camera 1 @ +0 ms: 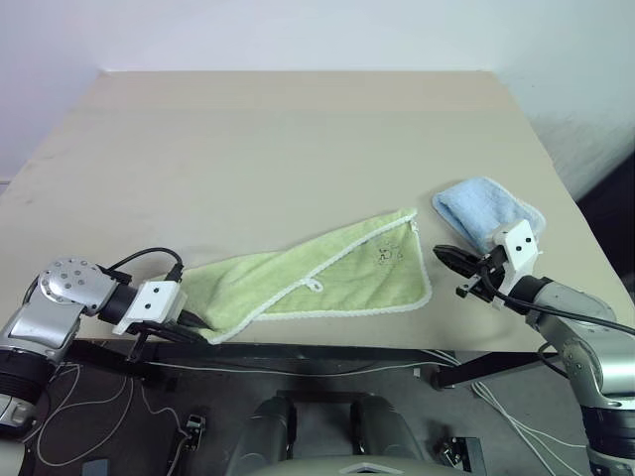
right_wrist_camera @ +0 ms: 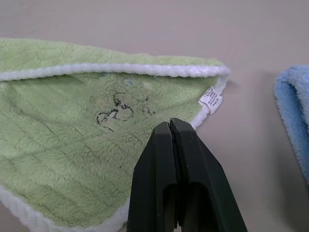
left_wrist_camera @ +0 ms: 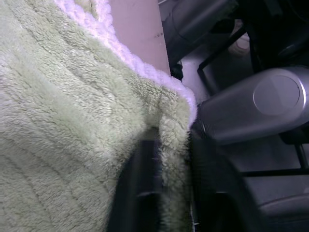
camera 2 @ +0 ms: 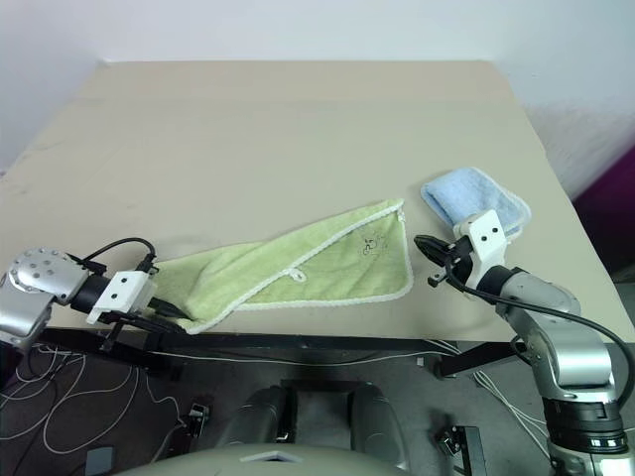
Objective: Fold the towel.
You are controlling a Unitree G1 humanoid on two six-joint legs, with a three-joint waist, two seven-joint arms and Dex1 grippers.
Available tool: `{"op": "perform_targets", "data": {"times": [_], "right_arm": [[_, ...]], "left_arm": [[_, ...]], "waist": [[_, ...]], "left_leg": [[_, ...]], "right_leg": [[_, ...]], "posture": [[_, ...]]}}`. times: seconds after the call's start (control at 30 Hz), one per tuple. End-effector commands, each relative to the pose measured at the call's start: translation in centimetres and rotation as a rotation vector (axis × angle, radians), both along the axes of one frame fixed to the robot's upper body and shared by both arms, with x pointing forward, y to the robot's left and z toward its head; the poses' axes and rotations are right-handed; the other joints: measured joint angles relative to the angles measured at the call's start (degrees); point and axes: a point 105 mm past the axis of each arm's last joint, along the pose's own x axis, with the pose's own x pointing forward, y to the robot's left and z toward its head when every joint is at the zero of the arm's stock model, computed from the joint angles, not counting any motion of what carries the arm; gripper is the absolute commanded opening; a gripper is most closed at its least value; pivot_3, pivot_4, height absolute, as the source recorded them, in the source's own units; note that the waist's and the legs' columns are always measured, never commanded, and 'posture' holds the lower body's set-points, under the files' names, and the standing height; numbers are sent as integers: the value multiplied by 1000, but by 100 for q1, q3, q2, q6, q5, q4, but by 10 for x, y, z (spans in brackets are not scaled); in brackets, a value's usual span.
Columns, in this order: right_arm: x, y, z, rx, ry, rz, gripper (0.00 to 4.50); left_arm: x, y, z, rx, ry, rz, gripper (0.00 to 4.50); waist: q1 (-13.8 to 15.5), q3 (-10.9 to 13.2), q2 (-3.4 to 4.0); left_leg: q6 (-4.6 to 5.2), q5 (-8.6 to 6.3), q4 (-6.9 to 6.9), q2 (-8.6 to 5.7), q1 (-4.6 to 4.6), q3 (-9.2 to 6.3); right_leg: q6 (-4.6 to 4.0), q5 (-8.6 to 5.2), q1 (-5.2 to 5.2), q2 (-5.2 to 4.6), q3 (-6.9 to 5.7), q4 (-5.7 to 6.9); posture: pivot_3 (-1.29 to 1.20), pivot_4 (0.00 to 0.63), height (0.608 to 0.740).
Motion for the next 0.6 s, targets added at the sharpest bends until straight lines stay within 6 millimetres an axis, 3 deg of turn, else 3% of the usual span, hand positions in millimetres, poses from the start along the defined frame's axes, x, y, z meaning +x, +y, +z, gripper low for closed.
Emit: {"op": "perform_targets", "data": {"times": [0.03, 0.23, 0.47, 0.6], "right_arm": [[-1, 1, 12, 0, -51, 4, 0], [-1, 4, 16, -12, -66, 15, 0], [14, 27, 54, -100, -194, 102, 0], [30, 33, 58, -229, -224, 146, 943]], "left_arm": [[1, -6, 9, -23, -18, -24, 30], [4, -7, 14, -62, -16, 10, 30], [36, -6, 35, -148, -147, 193, 30], [47, -4, 43, -190, -198, 278, 0]], "waist": [[0, 0, 0], [0, 0, 0], [-15, 0, 0], [-12, 0, 0]], "left_leg": [[0, 0, 0, 0, 0, 0], [0, 0, 0, 0, 0, 0], [-1, 0, 3, 1, 0, 0], [-1, 0, 2, 0, -2, 1]], "right_leg": [[0, 0, 0, 0, 0, 0], [0, 0, 0, 0, 0, 0], [0, 0, -3, 2, 0, 6], [0, 0, -6, 2, 0, 4]], "posture": [[0, 150, 740], [0, 150, 740], [0, 150, 740], [0, 150, 740]]}}
